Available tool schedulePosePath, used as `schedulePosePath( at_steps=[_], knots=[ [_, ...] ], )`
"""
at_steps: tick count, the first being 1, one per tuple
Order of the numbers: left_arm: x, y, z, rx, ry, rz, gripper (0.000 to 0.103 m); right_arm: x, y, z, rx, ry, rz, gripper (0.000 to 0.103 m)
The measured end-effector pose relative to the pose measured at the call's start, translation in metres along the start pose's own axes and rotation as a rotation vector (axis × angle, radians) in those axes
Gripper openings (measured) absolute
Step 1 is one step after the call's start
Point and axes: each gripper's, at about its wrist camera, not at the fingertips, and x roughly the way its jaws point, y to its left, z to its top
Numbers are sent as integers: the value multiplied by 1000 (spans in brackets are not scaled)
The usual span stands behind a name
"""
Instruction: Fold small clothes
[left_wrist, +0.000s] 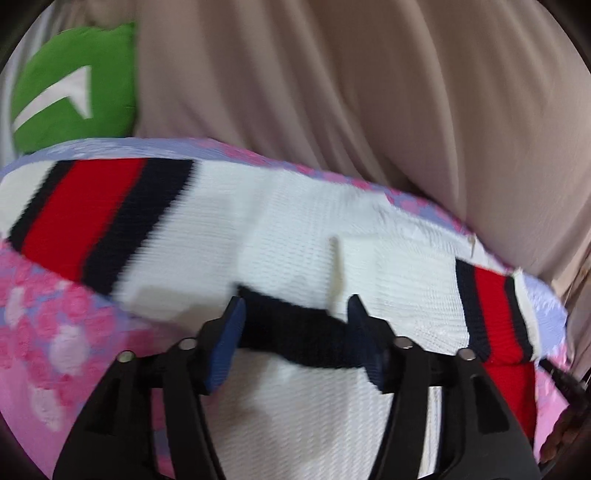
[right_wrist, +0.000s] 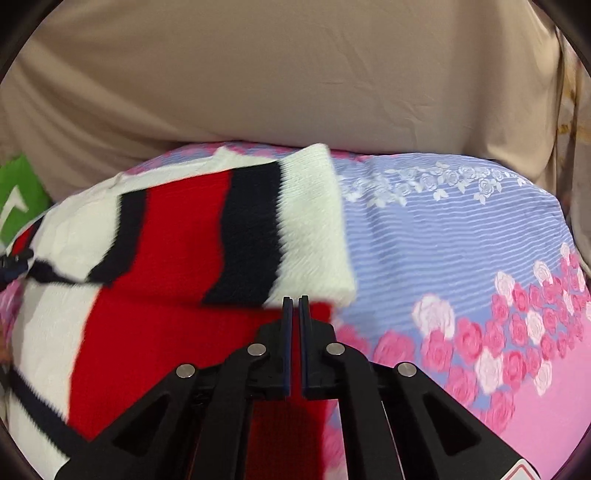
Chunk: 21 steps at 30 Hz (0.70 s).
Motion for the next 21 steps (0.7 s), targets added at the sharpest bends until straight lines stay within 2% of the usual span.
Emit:
schedulePosePath(
  at_steps=[2,4,7,9,11,13,15,18,20,21],
  knots=[
    [-24,39,9,-53,-30,38,68,-15,11,-18,-36,20,40,7],
    [-40,80,20,-107,-53,103,72,-24,19,-35,-58,44,75,9],
    [-57,160,39,-249,-72,208,73,-34,27,-64,-63,76,116,16],
    [-61,218,49,-367,-71,276,73,-37,35,-77,-74,77,112,25],
    [-60,265,53,-465,-64,336,73,-37,38,-85,-89,65,105,30],
    [-57,304,52,-569,-54,339,72,-38,38,-89,-88,53,103,32],
    [-55,323,49,-628,-67,307,72,-35,35,-89,-75,55,120,36],
    [-48,326,57,-610,-85,300,63,-33,30,-89,-46,55,140,37],
    [-38,326,65,-583,-60,243,35,-33,29,-89,-35,54,144,37],
    [-32,322,68,-577,-42,216,29,-33,29,-89,-32,53,143,37]
  ],
)
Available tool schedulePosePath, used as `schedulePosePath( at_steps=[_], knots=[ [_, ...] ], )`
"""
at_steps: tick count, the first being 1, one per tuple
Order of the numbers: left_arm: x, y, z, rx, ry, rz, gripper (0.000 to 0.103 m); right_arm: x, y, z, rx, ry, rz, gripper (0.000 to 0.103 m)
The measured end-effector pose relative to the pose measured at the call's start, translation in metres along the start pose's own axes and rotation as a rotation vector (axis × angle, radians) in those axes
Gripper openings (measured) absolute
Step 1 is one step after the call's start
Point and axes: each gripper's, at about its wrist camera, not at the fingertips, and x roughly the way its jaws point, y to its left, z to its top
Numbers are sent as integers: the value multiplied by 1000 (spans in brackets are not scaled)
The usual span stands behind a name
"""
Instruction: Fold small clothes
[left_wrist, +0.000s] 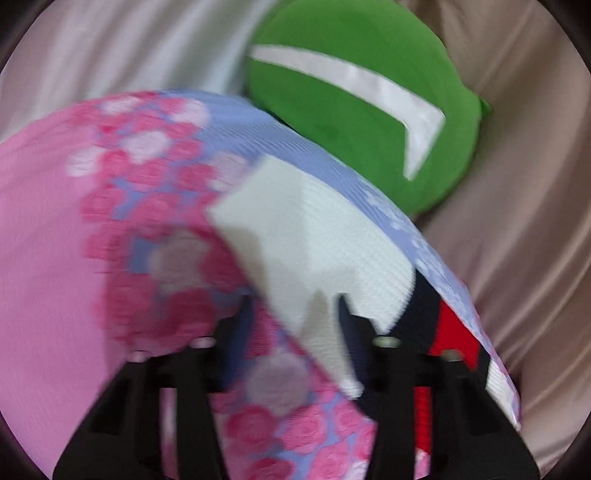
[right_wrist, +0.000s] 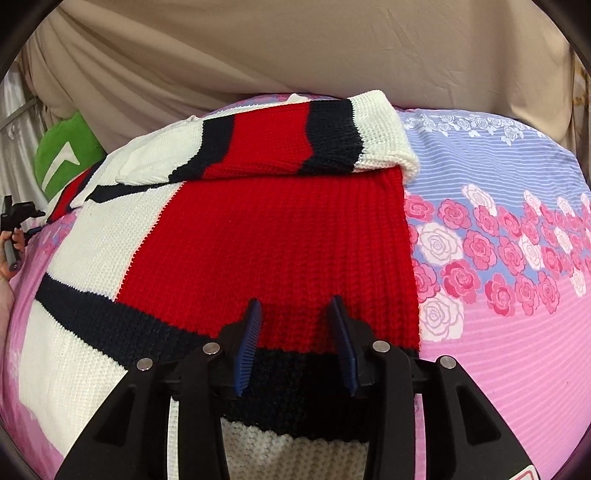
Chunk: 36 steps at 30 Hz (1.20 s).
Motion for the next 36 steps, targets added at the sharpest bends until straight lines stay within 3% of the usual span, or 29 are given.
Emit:
schedulePosePath(
  at_steps=[2,6,10,14,17,20,23,24,26,27,29,31,36],
  knots=[
    [4,-14,-1,22,21,-24,8,0,1,0,-1,-2,-5,37],
    [-28,-72,-16,159,-64,-49,7,1,0,0,-3,-3,-5,38],
    [-88,-173,-64,396,-139,-169,6,1,-3,0,11,-6,17,39],
    [-140,-285,-160,670,-155,-330,6,1,-2,0,14,-8,26,43],
    [-147,-352,-248,813,-62,-437,7,0,-2,0,15,-10,35,45],
    [-133,-392,-328,913,36,-466,11,-1,-5,0,29,-12,58,47],
    [-107,-404,-382,934,119,-449,17,-2,-11,-1,52,-15,89,47],
    [-100,-403,-394,943,134,-433,23,-2,-12,-1,58,-16,98,48],
    [-95,-392,-405,950,143,-417,50,-3,-15,-1,70,-19,121,49],
    [-97,-382,-405,945,143,-416,54,-3,-16,-1,73,-19,131,50],
    [-101,-366,-396,917,135,-419,67,-4,-16,0,73,-23,130,52],
    [-104,-344,-371,867,115,-417,72,-8,-12,4,61,-32,94,54],
    [-96,-292,-315,707,124,-345,75,-5,10,41,44,-20,166,55]
  ],
)
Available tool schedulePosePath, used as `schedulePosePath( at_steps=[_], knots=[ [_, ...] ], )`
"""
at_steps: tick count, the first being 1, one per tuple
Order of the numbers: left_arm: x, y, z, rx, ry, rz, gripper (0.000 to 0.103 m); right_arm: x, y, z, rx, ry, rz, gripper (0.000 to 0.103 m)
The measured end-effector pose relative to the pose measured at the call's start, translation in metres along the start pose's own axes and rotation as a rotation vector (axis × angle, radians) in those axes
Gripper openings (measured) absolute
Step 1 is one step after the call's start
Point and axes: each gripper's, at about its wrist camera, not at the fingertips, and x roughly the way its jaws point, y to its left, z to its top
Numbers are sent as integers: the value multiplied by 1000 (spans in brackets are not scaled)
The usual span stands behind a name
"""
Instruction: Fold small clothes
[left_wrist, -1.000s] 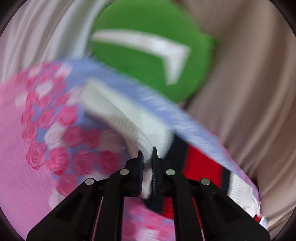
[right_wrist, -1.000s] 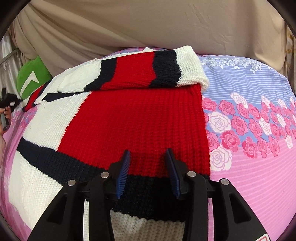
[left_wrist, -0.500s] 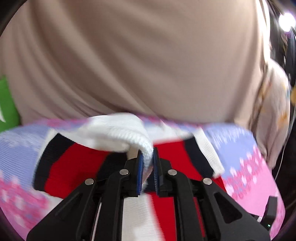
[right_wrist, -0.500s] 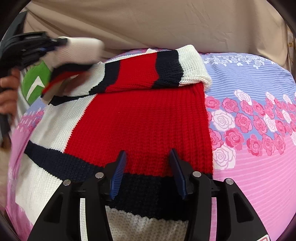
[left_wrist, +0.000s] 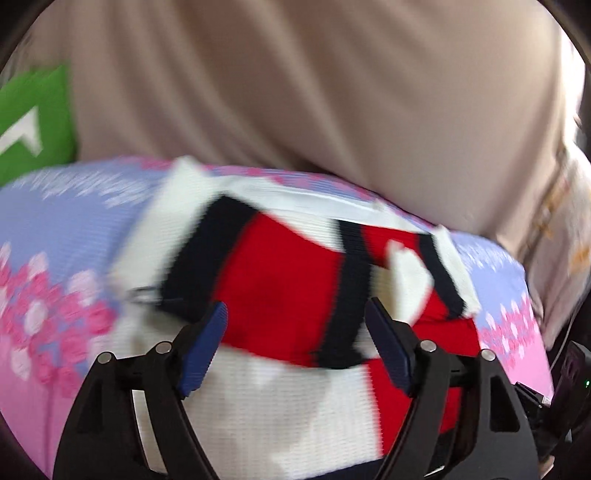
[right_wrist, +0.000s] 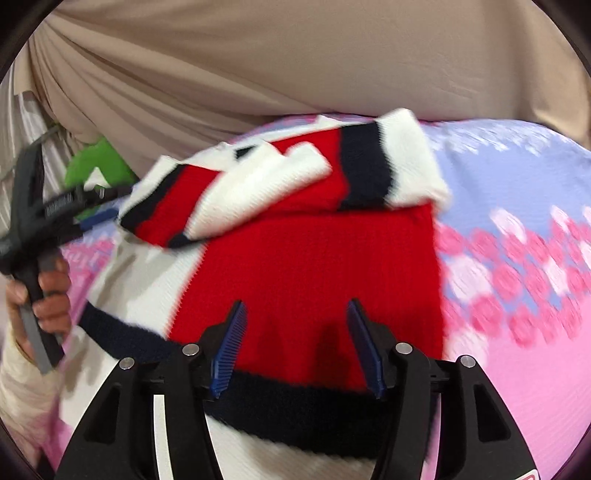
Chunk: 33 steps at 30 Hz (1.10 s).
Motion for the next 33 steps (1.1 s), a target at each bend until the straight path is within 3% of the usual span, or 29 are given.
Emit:
schedulePosePath(
  at_steps=[3,7,12,13,15,17,18,22,27,30,33],
  knots=[
    [3,40,4,-122,15,50,74,17,20,33,22,11,29,55],
    [14,70,-1,-231,36,56,74,58,55,71,34,46,-15,58],
    [26,84,-12,-270,50,56,74,107,80,86,14,65,-163,57],
    [29,85,-14,-264,54,58,74,112,82,84,5,60,-196,54],
    [32,86,-15,-258,59,49,74,109,77,81,-3,40,-233,23],
    [31,86,-17,-244,54,41,74,94,61,76,34,35,-185,9],
    [30,86,-18,-239,52,38,73,84,49,72,78,31,-142,8],
    [27,86,-18,-258,47,30,73,62,6,52,189,44,-43,9],
    [25,83,-14,-320,68,-28,73,64,-20,39,260,53,25,29],
    [29,88,-12,-355,100,-39,73,52,-28,43,297,4,19,47],
    [34,101,-11,-424,113,-44,73,38,-40,42,339,-31,-15,44]
  ],
)
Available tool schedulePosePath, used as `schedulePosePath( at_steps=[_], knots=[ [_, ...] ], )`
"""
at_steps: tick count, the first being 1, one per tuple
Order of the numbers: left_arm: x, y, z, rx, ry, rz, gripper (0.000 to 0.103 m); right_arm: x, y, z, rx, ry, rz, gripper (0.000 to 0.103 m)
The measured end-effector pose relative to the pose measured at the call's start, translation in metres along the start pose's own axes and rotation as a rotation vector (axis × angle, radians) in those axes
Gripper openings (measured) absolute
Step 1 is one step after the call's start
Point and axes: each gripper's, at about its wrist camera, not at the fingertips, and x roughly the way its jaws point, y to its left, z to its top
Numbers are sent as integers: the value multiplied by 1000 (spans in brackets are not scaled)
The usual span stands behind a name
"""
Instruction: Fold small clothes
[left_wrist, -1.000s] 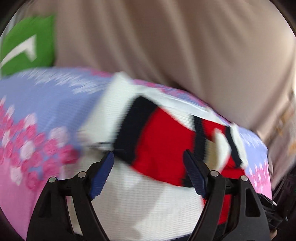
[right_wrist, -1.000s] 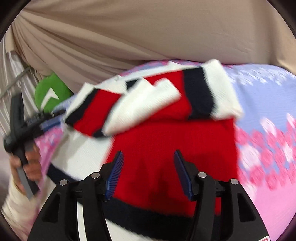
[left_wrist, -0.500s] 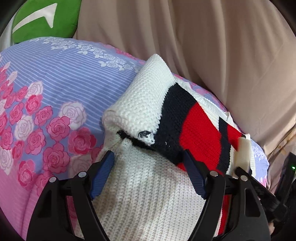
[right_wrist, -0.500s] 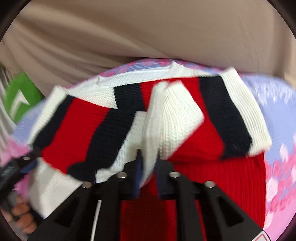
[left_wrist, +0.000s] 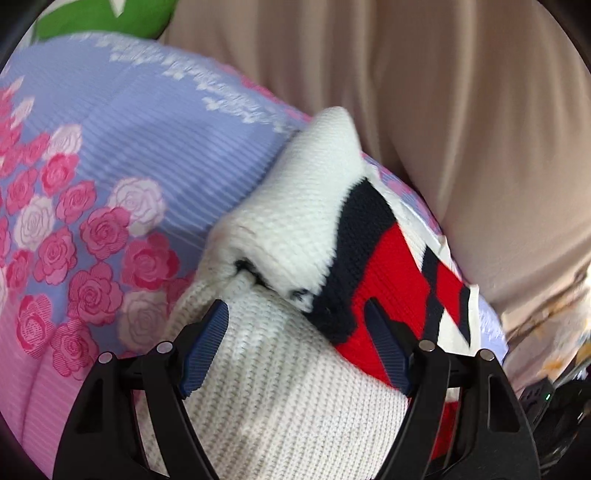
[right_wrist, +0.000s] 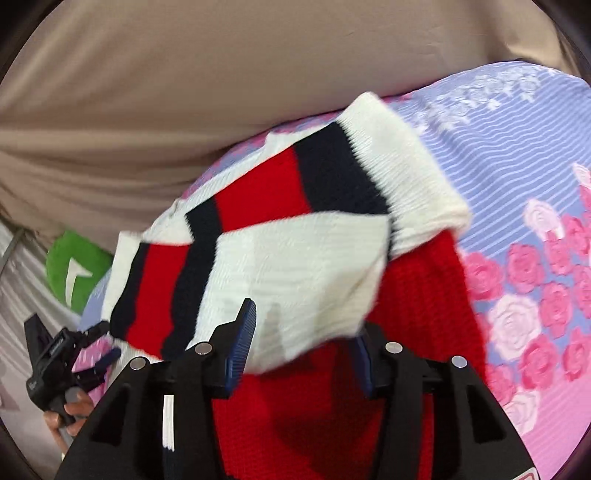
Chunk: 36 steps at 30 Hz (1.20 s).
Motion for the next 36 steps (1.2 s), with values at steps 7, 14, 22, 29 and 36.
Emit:
schedulePosePath(
  at_steps=[7,14,22,29,36],
  knots=[
    [-12,-8,11,4,-79,30,21,-27,65,41,-272,-102,-89,7],
    [-8,-25,7,72,-139,92,20,-76,62,105,-275,-357,160,7],
    [16,-29,-7,161,-132,189,20,33,-37,99,-60,-41,-54,7],
    [0,-17,-2,103,-145,113,21,17,-29,80,-77,-54,-1,41],
    [11,-10,2,62,-135,104,21,36,-21,70,-101,-5,-38,6]
  ],
)
